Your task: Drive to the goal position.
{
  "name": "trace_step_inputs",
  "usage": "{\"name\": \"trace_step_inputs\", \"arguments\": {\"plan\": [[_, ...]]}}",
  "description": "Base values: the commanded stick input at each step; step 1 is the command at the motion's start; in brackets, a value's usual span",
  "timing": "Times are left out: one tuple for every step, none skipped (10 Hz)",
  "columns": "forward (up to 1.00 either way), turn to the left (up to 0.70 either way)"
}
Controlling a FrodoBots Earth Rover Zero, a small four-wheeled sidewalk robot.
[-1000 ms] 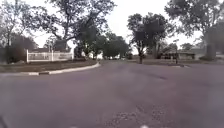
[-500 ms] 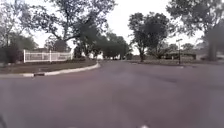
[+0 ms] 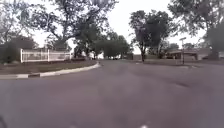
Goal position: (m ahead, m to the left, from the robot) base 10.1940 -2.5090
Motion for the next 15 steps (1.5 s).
{"name": "trace_step_inputs", "arguments": {"plan": [[1.0,0.0],[1.0,0.0],[1.0,0.0],[1.0,0.0],[1.0,0.0],[1.0,0.0],[1.0,0.0],[1.0,0.0],[1.0,0.0],[1.0,0.0],[1.0,0.0],[1.0,0.0],[1.0,0.0],[1.0,0.0],[1.0,0.0]]}}
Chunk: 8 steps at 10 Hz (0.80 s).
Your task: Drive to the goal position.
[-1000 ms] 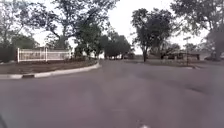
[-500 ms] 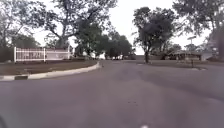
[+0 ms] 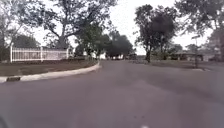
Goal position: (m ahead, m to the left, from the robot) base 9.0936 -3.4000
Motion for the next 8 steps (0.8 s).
{"name": "trace_step_inputs", "arguments": {"plan": [[1.0,0.0],[1.0,0.0],[1.0,0.0],[1.0,0.0],[1.0,0.0],[1.0,0.0],[1.0,0.0],[1.0,0.0]]}}
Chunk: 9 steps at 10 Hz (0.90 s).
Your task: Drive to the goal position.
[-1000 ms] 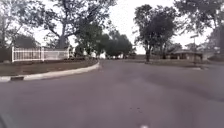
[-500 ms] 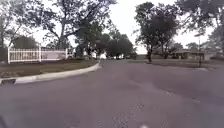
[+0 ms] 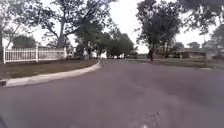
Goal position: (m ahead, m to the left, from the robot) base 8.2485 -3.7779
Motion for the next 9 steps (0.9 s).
{"name": "trace_step_inputs", "arguments": {"plan": [[1.0,0.0],[1.0,0.0],[1.0,0.0],[1.0,0.0],[1.0,0.0],[1.0,0.0],[1.0,0.0],[1.0,0.0],[1.0,0.0]]}}
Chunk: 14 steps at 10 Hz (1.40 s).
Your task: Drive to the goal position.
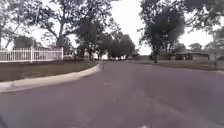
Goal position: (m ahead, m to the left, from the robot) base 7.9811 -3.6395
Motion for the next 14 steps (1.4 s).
{"name": "trace_step_inputs", "arguments": {"plan": [[1.0,0.0],[1.0,0.0],[1.0,-0.02],[1.0,-0.11],[1.0,-0.18],[1.0,-0.15],[1.0,-0.13],[1.0,-0.11],[1.0,-0.08],[1.0,0.0],[1.0,0.0],[1.0,0.0],[1.0,0.0],[1.0,0.0]]}}
